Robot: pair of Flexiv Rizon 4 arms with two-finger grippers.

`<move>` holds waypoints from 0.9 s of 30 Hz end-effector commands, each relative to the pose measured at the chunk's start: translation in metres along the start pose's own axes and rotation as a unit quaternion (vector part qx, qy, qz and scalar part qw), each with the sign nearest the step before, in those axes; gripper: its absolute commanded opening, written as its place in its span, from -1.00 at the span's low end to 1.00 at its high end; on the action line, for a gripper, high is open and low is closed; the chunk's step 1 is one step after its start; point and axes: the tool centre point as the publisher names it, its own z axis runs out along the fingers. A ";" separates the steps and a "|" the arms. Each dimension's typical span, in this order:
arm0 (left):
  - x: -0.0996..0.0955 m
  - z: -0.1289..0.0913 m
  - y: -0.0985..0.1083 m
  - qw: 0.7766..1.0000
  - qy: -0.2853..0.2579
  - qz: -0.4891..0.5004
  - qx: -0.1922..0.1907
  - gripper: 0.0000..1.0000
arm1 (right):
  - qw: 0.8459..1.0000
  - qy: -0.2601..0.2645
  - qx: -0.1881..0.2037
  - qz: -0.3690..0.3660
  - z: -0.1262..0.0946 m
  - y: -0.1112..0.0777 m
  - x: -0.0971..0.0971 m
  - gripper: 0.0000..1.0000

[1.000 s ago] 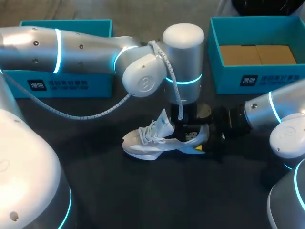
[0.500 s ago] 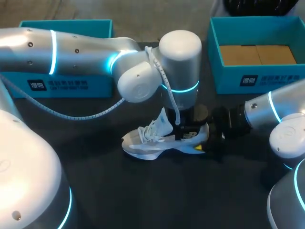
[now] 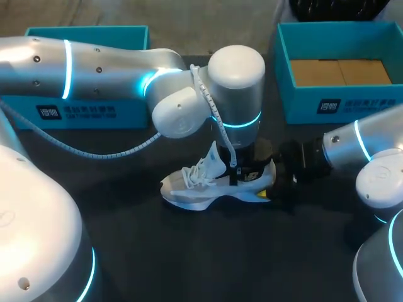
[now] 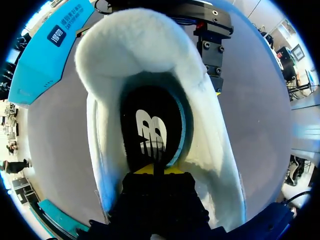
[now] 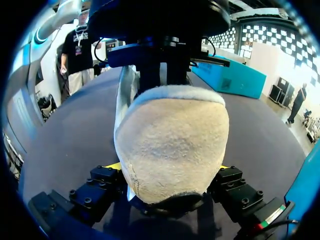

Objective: Take the shoe out of the shoebox, open the shoe tongue, remove and reinsert the insole, then place the shoe into the shoebox

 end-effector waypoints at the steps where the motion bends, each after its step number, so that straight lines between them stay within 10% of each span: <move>1: -0.006 0.014 0.012 1.000 -0.012 0.000 0.006 -1.00 | 1.000 0.000 0.002 0.000 -0.001 0.002 0.000 -1.00; 27: 0.002 -0.030 0.011 0.998 0.024 -0.008 0.051 -1.00 | 1.000 0.000 0.002 0.000 -0.001 0.002 0.000 -1.00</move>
